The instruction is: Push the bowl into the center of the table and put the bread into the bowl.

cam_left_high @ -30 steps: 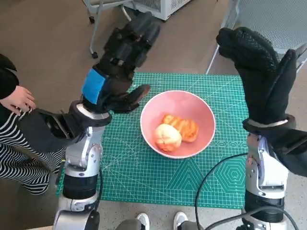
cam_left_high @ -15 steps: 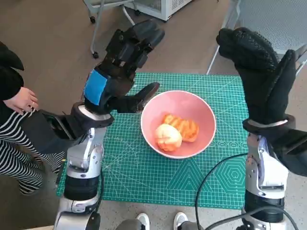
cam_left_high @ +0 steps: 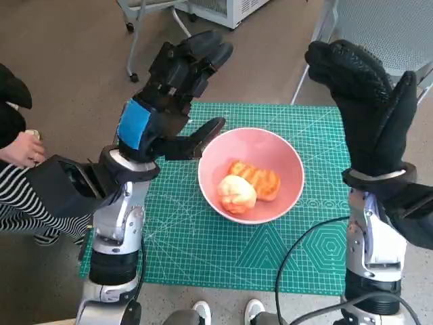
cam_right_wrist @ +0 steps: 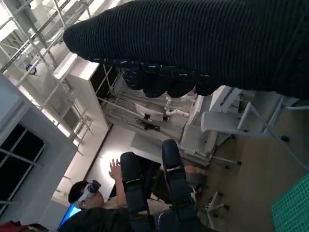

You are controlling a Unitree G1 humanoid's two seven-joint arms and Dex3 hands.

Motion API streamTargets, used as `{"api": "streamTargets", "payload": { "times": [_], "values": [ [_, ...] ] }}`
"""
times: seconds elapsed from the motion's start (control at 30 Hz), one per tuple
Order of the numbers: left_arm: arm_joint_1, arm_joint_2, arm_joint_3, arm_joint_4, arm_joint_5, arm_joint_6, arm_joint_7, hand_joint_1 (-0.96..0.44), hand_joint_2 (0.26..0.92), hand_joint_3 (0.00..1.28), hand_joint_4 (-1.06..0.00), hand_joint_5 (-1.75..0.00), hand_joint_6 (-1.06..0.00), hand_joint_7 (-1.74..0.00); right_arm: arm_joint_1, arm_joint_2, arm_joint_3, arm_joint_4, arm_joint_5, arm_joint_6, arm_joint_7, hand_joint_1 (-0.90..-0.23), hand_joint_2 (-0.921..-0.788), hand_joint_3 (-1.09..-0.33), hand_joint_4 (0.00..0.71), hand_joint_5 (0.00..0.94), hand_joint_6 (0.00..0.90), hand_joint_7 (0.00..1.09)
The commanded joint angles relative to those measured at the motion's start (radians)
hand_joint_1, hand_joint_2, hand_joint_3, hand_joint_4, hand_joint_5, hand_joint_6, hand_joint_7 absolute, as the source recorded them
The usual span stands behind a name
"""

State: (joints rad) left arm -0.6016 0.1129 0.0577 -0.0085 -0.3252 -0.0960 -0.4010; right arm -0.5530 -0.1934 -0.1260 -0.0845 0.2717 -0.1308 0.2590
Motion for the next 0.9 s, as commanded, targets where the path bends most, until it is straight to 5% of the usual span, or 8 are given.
{"api": "streamTargets", "payload": {
  "times": [0.03,0.9],
  "values": [
    [0.011,0.004,0.004,-0.017,-0.009,0.008,-0.001,0.00,0.685,0.73,0.00,-0.47,0.00,-0.74,0.026,0.000,-0.001,-0.002,0.000,0.016,0.001,-0.673,-0.921,-0.635,0.211,0.001,0.076,0.56],
    [0.019,0.002,0.001,-0.034,-0.005,0.022,0.007,-0.03,0.682,0.72,0.00,-0.48,0.00,-0.78,0.041,-0.006,-0.004,-0.008,-0.005,0.009,0.004,-0.672,-0.921,-0.636,0.207,0.000,0.071,0.57]
  ]
}}
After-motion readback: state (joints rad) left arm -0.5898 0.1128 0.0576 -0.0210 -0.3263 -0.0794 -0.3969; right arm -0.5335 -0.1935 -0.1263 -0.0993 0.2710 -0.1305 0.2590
